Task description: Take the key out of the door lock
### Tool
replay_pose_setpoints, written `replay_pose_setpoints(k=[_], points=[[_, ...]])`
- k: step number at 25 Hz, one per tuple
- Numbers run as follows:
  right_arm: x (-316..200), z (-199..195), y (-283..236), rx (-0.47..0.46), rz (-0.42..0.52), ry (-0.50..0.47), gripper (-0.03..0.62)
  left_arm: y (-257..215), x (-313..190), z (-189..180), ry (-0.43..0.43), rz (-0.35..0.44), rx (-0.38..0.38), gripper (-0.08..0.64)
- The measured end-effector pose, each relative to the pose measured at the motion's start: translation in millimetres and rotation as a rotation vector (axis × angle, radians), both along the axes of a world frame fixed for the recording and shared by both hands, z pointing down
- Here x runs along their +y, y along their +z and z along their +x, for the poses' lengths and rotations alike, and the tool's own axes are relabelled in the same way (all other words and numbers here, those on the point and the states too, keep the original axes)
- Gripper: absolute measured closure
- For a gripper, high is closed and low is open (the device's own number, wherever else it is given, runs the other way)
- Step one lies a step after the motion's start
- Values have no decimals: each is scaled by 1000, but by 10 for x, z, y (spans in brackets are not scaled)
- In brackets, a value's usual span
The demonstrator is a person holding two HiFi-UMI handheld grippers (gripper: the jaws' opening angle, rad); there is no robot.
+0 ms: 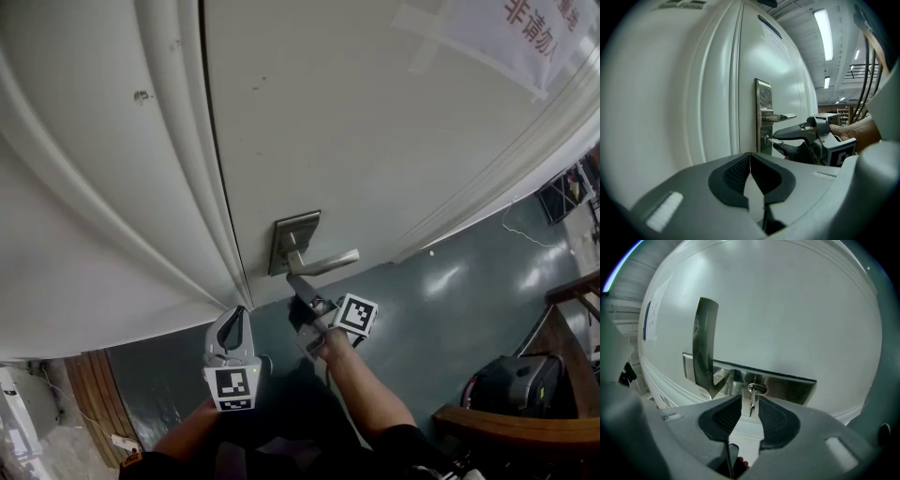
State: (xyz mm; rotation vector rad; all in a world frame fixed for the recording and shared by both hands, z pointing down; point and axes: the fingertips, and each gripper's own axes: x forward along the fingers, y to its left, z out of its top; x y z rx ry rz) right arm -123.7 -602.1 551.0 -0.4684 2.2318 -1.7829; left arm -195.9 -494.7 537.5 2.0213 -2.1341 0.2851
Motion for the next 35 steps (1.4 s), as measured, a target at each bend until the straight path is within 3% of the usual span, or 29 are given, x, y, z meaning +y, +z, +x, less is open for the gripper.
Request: replay_pose_setpoints(k=[4, 13, 24, 31, 35], points=[[-57, 16, 32, -9, -25, 33, 568, -8, 12, -22, -1, 1, -4, 538], [-8, 52, 45, -30, -68, 67, 577, -18, 32, -25, 17, 5, 3, 540], [471, 387, 72, -15, -73, 116, 577, -8, 8, 97, 83, 16, 53, 541], [745, 676, -120, 83, 37, 194, 577, 42, 12, 317, 163, 8, 81, 541], [955, 932, -198, 237, 136, 244, 577, 1, 92, 525, 211, 16, 90, 541]])
